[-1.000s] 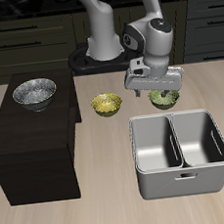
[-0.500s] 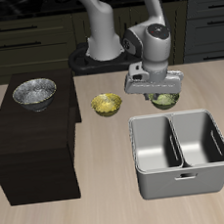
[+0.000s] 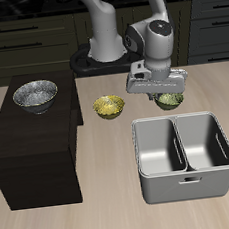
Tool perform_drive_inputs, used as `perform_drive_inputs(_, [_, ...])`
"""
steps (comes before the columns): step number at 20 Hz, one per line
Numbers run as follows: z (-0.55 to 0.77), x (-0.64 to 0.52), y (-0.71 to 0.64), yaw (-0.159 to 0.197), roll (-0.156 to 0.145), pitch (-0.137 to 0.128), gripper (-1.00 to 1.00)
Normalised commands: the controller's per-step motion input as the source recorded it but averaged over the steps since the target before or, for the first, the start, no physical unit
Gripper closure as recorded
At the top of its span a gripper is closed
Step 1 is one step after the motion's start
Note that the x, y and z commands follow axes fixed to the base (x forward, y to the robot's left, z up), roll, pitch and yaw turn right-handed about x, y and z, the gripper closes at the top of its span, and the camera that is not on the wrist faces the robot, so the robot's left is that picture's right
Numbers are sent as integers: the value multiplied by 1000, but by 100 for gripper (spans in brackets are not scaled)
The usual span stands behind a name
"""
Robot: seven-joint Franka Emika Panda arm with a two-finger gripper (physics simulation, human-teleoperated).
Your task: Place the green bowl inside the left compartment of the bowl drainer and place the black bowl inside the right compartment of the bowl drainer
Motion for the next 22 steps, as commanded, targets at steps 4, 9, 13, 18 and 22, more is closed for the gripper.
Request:
perform_drive_inputs(4, [283, -32, -23, 12, 4, -44, 100])
perform_drive_inputs(9, [616, -60, -4, 27, 7, -100, 100])
perform_drive_inputs(13, [471, -56, -73, 11, -10, -72, 100])
perform_drive_inputs(18, [431, -15, -45, 20, -8, -61, 100])
perform_drive_inputs(22, [343, 6, -4, 8, 8, -34, 100])
